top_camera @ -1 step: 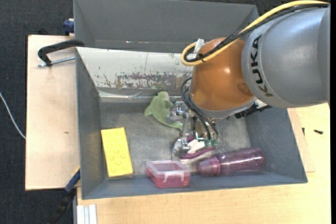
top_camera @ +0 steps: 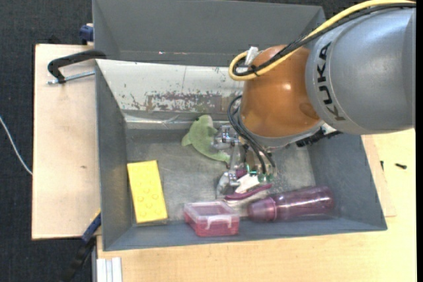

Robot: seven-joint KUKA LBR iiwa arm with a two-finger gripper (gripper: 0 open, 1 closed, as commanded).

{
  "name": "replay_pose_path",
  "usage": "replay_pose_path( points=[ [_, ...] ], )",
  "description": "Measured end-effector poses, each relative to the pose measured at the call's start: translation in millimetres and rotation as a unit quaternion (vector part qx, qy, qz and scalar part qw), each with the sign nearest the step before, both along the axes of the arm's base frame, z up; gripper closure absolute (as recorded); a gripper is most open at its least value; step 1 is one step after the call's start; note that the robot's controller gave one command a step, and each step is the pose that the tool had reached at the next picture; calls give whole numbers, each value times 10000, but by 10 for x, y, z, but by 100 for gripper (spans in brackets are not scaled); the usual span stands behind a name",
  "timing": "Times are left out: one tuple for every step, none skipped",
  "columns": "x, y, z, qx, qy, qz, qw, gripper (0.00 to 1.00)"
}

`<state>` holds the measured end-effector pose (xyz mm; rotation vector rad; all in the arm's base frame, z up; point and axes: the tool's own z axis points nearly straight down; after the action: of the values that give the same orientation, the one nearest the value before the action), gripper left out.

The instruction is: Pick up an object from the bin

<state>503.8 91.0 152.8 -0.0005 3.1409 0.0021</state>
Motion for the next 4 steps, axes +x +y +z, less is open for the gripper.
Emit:
replay_pose_path(
  points=[
    [13,-372,-256,4,-10,438,9990,0],
    [19,-883,-347,-3,7,836,9965,0],
    [511,-975,-690,-41,243,-177,9995,100],
    [511,-975,-692,-40,241,-179,9995,100]
  ],
)
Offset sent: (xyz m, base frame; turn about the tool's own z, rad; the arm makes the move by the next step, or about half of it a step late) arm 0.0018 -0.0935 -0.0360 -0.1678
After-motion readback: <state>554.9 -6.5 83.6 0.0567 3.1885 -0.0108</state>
